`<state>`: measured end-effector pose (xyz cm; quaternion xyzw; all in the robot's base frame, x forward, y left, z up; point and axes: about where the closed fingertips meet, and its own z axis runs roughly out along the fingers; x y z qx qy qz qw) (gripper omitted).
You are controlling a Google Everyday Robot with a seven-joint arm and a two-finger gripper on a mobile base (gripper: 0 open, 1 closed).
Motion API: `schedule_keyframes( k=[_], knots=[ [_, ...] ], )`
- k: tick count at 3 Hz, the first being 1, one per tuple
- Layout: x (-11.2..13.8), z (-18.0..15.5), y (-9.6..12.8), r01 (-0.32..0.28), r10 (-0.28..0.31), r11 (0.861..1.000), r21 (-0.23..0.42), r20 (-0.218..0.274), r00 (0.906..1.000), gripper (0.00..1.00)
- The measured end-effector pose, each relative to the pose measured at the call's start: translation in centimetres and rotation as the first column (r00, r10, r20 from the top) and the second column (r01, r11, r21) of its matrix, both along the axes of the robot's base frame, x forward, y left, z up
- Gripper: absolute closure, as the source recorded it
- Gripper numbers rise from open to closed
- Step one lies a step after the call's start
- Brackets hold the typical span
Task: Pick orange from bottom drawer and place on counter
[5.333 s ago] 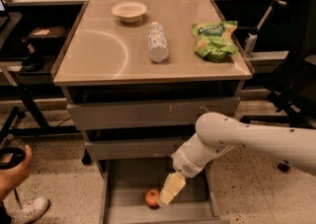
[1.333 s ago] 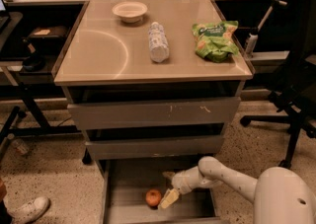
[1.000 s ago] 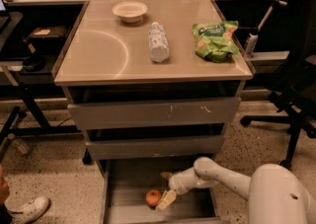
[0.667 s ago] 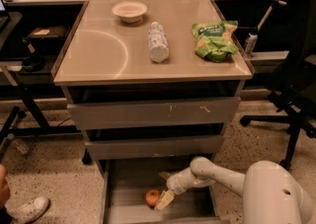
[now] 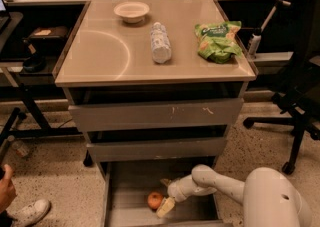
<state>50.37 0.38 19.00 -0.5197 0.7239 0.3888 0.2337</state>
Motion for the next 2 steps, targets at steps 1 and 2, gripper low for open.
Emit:
schedule_keyframes(
  k=[1, 2],
  knots=[
    [0.08, -2.57, 0.42, 0.021, -0.021, 0.999, 0.027, 0.011, 0.9997, 0.00],
    [0.08, -2.58, 0.42, 0.021, -0.021, 0.999, 0.027, 0.012, 0.9997, 0.00]
  ],
)
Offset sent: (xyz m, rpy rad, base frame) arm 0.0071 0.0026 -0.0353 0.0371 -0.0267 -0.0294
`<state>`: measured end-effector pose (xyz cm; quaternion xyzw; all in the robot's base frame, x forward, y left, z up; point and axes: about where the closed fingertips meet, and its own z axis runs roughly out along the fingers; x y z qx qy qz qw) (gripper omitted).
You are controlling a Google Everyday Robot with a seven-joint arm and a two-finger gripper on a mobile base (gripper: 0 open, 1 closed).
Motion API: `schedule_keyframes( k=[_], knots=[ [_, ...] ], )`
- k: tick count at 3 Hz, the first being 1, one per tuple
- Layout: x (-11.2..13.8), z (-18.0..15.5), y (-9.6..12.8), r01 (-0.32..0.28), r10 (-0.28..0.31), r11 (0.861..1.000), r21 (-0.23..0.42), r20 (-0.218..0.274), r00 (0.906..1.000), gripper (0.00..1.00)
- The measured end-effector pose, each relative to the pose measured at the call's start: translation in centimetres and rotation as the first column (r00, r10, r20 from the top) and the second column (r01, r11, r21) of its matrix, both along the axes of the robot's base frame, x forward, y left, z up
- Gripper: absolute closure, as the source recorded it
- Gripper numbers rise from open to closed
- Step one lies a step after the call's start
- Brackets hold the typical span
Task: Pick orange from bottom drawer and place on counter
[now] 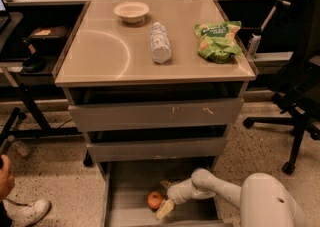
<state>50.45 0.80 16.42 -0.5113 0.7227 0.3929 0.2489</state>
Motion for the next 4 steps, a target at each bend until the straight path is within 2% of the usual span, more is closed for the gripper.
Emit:
schedule_keyframes(
  k=[1, 2, 3, 4],
  knots=[
    [0.0, -0.6, 0.5, 0.001, -0.001, 1.000, 0.003, 0.017, 0.9999, 0.00],
    [0.8, -1.7, 1.6, 0.007, -0.008, 1.000, 0.018, 0.054, 0.9985, 0.00],
    [1.0, -2.3, 2.0, 0.016, -0.017, 1.000, 0.024, 0.051, 0.9985, 0.00],
    [1.0, -3.4, 2.0, 0.062, -0.062, 0.998, 0.015, 0.026, 0.9977, 0.18]
  ],
)
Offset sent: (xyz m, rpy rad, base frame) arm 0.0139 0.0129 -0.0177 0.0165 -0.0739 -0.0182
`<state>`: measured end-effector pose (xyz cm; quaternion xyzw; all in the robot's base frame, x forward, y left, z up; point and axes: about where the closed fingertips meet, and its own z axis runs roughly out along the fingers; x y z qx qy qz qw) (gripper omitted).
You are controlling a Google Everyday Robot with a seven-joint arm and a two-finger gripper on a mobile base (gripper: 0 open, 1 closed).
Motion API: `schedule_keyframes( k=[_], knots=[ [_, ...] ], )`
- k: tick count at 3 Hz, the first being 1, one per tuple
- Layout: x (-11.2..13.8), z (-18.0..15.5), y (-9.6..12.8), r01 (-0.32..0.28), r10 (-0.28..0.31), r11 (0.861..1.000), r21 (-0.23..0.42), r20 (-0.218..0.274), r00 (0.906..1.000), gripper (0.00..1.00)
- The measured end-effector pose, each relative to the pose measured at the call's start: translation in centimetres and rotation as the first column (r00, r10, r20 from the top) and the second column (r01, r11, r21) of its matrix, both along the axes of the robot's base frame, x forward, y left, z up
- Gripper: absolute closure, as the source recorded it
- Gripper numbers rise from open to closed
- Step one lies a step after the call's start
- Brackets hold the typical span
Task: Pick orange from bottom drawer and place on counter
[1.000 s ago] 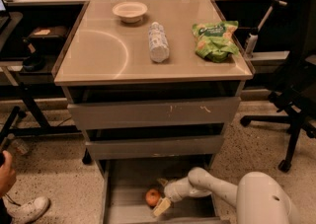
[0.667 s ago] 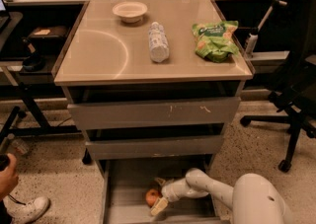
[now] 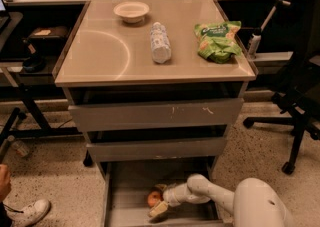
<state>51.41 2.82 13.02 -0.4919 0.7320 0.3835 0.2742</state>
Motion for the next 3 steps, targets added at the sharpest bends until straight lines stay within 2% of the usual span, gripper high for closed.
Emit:
schedule_keyframes(
  k=[3],
  knots=[
    [0.00, -0.02, 0.02, 0.001, -0.001, 1.000, 0.000, 0.000, 1.0000, 0.88]
  ],
)
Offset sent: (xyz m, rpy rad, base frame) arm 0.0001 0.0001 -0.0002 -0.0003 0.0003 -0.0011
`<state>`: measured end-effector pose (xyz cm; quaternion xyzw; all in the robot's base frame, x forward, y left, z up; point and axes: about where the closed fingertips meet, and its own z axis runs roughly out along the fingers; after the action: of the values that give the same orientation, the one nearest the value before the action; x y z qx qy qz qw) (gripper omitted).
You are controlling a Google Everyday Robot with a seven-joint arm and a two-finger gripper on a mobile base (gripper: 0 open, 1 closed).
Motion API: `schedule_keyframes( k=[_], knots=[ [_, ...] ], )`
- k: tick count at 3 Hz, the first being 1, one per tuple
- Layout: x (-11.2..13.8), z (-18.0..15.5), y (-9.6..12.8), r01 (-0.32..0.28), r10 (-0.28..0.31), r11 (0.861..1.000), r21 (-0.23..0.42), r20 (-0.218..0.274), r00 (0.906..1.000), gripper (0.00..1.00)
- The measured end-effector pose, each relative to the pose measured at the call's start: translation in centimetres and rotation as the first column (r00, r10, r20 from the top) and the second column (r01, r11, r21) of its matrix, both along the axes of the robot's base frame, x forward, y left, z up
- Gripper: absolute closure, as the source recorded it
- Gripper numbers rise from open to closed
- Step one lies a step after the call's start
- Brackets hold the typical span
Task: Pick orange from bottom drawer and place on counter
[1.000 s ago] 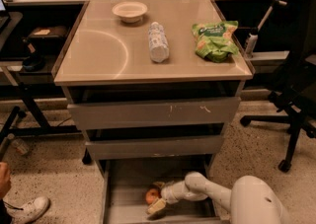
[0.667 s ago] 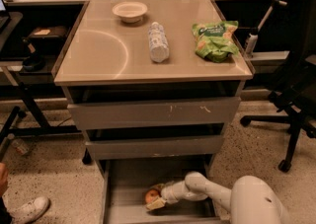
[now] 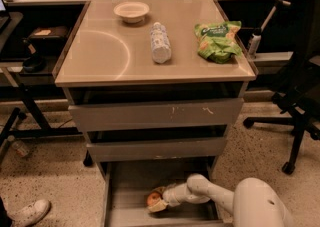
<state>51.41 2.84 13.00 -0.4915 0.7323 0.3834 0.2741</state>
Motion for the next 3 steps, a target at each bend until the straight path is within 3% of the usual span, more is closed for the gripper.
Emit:
schedule_keyframes(
  k=[1, 2, 3],
  knots=[
    [-0.5, 1.0, 0.4, -0.012, 0.012, 1.000, 0.012, -0.001, 0.9999, 1.00],
    [0.0, 4.6, -0.2, 0.035, -0.036, 0.999, 0.015, 0.027, 0.9990, 1.00],
    [-1.5, 8.6, 0.3, 0.062, -0.063, 0.997, 0.039, 0.036, 0.9974, 1.00]
  ],
)
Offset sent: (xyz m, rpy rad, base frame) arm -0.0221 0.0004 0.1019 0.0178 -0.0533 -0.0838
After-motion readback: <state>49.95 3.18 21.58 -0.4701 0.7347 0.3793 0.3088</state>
